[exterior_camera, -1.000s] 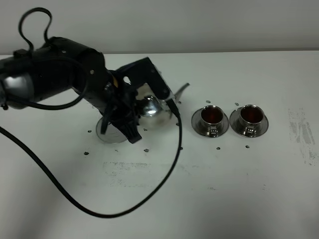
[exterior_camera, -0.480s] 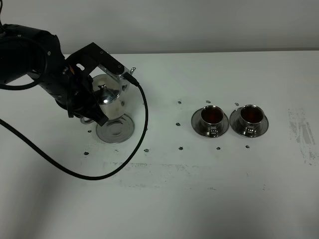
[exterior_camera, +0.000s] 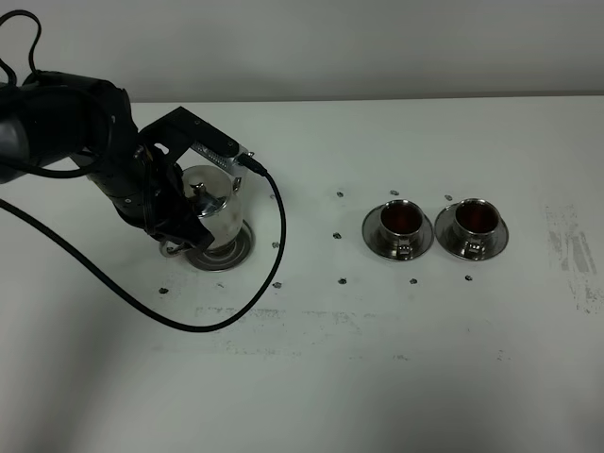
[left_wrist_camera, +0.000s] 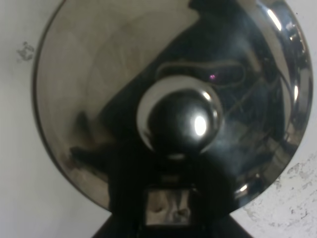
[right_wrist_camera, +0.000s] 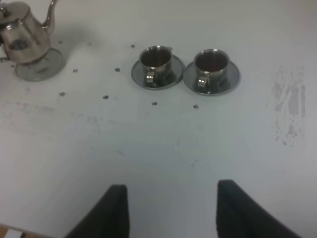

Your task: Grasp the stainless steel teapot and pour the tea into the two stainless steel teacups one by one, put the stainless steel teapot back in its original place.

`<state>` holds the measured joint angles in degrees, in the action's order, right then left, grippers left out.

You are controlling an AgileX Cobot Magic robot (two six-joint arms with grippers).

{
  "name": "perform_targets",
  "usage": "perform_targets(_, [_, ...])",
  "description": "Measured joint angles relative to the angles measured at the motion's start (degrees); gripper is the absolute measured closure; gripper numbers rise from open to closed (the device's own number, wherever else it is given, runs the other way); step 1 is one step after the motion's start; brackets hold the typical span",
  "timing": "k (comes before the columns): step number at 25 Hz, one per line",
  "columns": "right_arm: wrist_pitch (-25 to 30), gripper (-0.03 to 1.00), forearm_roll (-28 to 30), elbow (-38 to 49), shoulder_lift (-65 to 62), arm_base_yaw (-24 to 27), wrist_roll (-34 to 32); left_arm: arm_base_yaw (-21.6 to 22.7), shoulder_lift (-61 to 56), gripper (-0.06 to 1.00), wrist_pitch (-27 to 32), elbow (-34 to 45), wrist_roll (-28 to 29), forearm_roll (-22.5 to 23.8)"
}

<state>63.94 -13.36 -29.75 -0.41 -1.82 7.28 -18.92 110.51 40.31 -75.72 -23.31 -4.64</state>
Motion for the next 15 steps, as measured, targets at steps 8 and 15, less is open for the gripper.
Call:
perform_targets(8, [0.0, 0.57, 0.0, 0.0, 0.0, 0.0, 0.0, 0.0, 2.3, 0.71, -0.7, 0.0, 0.2, -1.2])
perform_targets(15, [0.0, 0.57, 0.0, 0.0, 0.0, 0.0, 0.0, 0.0, 2.8, 0.71, -0.8, 0.0, 0.2, -1.2])
